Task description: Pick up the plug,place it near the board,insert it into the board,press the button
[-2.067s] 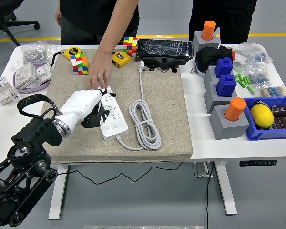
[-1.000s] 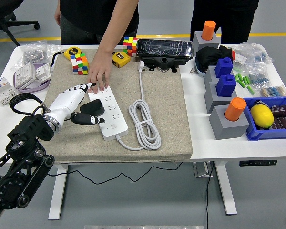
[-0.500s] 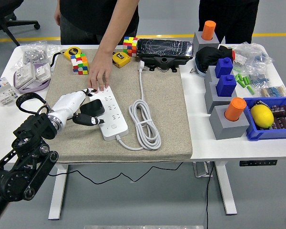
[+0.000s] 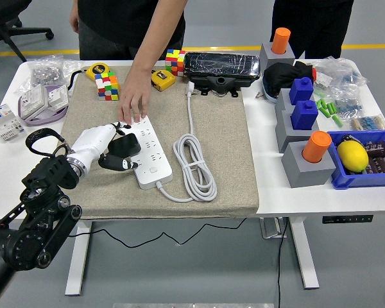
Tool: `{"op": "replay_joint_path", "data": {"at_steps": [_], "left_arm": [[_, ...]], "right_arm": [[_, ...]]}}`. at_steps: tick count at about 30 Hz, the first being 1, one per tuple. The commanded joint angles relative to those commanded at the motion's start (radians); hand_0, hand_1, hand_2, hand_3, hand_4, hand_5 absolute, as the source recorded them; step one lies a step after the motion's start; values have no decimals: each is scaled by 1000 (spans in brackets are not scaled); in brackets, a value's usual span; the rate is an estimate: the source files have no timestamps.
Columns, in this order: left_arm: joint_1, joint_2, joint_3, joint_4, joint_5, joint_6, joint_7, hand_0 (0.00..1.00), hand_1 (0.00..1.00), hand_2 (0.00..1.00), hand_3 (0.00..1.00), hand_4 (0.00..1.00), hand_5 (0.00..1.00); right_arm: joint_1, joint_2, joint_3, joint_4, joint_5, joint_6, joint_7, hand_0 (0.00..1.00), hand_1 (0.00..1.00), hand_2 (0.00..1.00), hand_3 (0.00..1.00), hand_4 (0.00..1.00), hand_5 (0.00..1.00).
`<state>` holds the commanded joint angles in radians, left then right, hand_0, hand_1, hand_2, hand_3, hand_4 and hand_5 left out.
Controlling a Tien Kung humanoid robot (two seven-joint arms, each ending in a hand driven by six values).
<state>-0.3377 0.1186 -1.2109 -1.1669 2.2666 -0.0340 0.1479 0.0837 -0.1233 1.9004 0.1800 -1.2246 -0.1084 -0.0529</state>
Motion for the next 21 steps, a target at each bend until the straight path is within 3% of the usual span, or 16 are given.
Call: {"op": "replay_joint_path", "data": {"at_steps": [4, 5, 10, 11, 12, 21], "left_arm": [[-6, 0, 2, 10, 1, 12, -5, 622, 728, 730, 800, 998, 242], [-7, 0, 2, 12, 1, 15, -6, 513, 665, 635, 674, 932, 242], [-12, 0, 5, 23, 2, 33, -9, 513, 665, 635, 674, 932, 242], [-11, 2, 5, 20, 2, 38, -6, 451, 631, 611, 623, 902, 243], [-10, 3, 5, 19, 2, 40, -6, 451, 631, 611, 623, 902, 243], [-14, 3, 11, 25, 2, 34, -4, 423, 615, 605, 618, 876, 213]], "right_arm": [[-1, 0, -3, 0, 1, 0, 0, 780, 721, 719, 749, 998, 939], [-2, 0, -4, 0, 2, 0, 0, 780, 722, 718, 749, 998, 939], [-1, -1, -5, 0, 3, -1, -1, 780, 722, 718, 749, 998, 939], [-1, -2, -6, 0, 2, -1, -1, 780, 721, 718, 749, 998, 939], [0, -2, -7, 0, 2, -1, 0, 780, 721, 718, 749, 998, 939], [-4, -10, -17, 0, 11, -8, 1, 778, 720, 718, 749, 998, 939]]}}
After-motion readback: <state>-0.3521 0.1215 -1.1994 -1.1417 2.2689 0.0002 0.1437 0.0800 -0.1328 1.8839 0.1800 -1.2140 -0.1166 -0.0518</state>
